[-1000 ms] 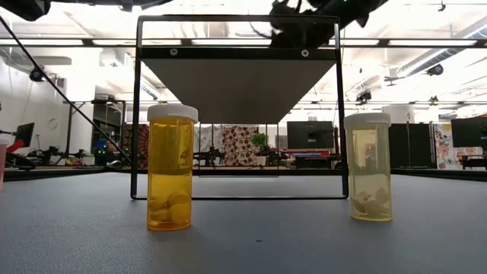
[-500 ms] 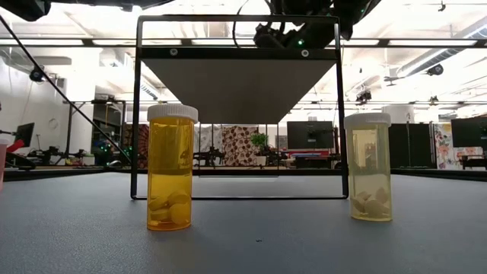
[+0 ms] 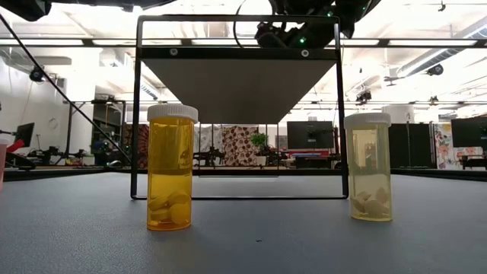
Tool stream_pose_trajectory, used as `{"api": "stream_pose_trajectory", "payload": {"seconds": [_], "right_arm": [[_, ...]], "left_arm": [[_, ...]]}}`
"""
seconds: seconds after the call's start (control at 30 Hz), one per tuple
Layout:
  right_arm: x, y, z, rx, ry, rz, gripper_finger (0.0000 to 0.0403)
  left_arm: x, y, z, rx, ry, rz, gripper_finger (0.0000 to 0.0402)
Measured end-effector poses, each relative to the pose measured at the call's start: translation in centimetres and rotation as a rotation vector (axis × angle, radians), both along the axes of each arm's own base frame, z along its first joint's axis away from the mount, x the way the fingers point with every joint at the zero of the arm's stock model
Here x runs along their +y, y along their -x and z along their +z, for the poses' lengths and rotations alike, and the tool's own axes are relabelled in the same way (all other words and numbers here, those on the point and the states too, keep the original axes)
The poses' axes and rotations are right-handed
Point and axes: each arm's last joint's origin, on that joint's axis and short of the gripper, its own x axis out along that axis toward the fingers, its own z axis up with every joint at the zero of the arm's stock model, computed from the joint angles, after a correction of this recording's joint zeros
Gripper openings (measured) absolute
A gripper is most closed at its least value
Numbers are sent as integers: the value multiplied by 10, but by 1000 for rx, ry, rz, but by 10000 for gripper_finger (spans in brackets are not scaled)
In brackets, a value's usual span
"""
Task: Pick and place medicine bottles onto shelf by color
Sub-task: Put the yellow pill bottle on the shelf
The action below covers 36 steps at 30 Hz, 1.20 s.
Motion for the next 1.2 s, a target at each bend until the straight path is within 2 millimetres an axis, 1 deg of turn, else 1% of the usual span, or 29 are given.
{"api": "stream_pose_trajectory", "payload": {"seconds": [0.17,0.27,0.4,0.47,0.53,0.6,0.7,0.77,0.87,1.0,1.1,1.2], "right_arm": [[0,2,3,-4,6,4,102],[1,8,16,-42,21,7,105],[7,24,43,-129,51,26,95],[14,34,50,-175,62,44,89],[23,43,52,-242,69,69,85],[33,50,51,-332,88,101,85],[47,60,41,-503,142,159,89],[56,66,30,-628,185,186,91],[62,75,15,-785,235,202,91],[66,83,2,-924,293,209,88],[68,85,-5,-955,297,222,88],[68,86,-8,-952,297,221,88]], "left_arm": [[0,0,0,0,0,0,244],[0,0,0,0,0,0,244],[0,0,1,-5,3,-4,244],[-1,0,1,-6,6,-13,244],[-1,-2,1,-10,9,-32,244],[-3,-4,3,-48,37,-75,244],[-6,-10,8,-128,65,-182,244],[-10,-16,10,-178,84,-268,244],[-14,-30,9,-239,103,-357,244],[-19,-55,12,-295,157,-388,244],[-23,-81,15,-273,178,-394,244],[-26,-105,16,-208,187,-373,244]]}}
